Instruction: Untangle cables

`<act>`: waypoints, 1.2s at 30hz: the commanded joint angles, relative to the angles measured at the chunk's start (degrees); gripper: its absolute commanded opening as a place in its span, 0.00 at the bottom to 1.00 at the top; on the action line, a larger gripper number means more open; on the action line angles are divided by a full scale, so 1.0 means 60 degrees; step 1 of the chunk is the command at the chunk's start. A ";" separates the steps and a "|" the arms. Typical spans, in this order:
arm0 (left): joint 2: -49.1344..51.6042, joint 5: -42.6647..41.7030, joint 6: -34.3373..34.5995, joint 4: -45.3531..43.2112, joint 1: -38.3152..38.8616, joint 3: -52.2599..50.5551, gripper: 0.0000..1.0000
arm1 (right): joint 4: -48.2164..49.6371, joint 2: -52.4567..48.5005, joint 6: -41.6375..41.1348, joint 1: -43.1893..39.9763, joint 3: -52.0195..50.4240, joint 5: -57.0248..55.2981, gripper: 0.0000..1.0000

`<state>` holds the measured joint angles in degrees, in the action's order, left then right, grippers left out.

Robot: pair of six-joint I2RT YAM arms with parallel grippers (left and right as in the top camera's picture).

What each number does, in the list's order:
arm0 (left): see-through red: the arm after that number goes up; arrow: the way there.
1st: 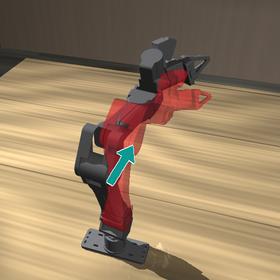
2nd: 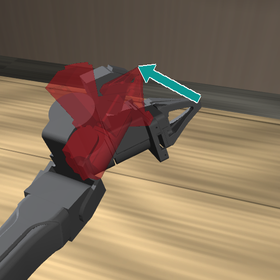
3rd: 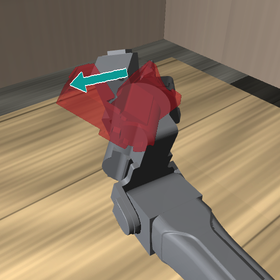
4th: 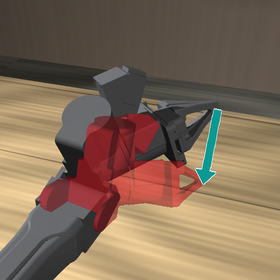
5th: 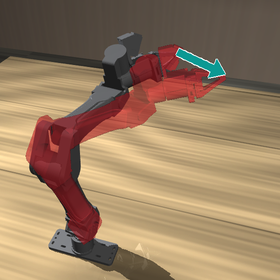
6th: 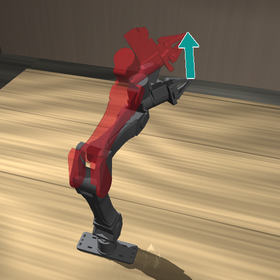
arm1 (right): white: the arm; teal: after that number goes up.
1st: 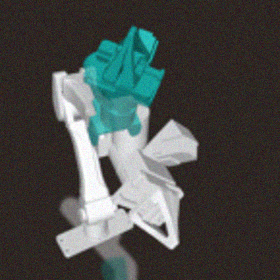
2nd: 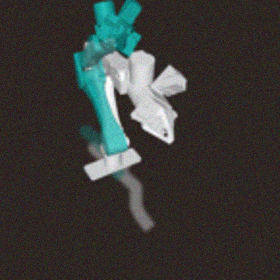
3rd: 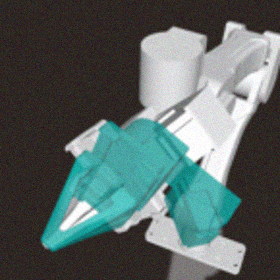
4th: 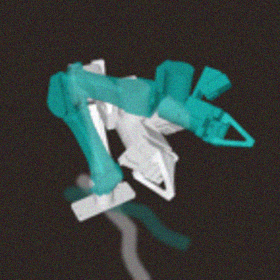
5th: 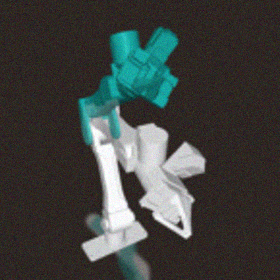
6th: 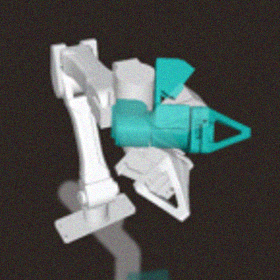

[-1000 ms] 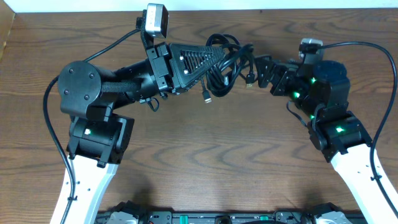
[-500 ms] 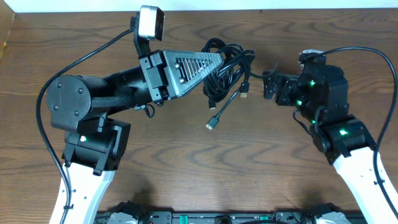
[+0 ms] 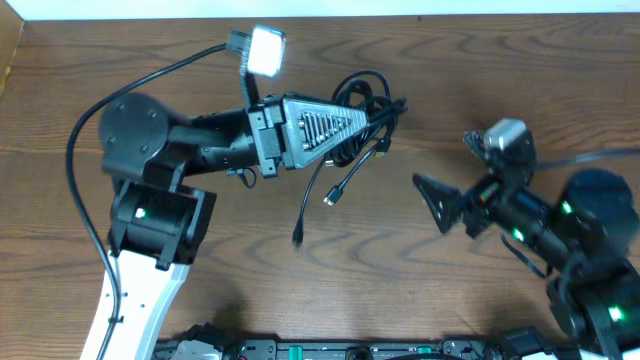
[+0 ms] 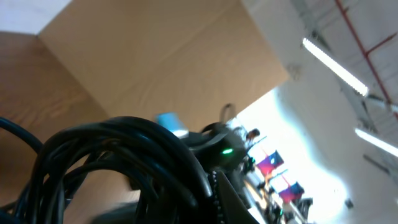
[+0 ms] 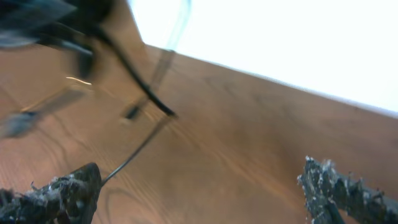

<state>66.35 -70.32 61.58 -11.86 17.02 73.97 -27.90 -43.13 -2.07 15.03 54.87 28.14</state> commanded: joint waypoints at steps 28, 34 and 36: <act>0.0732 -0.3282 -0.3235 0.0259 0.2342 0.0200 0.07 | 0.0718 0.0834 0.2320 -0.0015 -0.0047 0.2852 0.82; 0.0732 -0.3282 -0.3442 0.0259 0.2350 0.0200 0.08 | 0.1064 0.0834 0.2320 -0.0015 -0.0047 0.3523 0.67; 0.0732 -0.3275 -0.3446 0.0259 0.2350 0.0186 0.07 | 0.1253 0.0834 0.2320 -0.0011 -0.0047 0.3858 0.59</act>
<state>71.16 -88.88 43.18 -9.82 30.98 73.97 -21.08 -38.24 11.73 15.03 54.81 46.89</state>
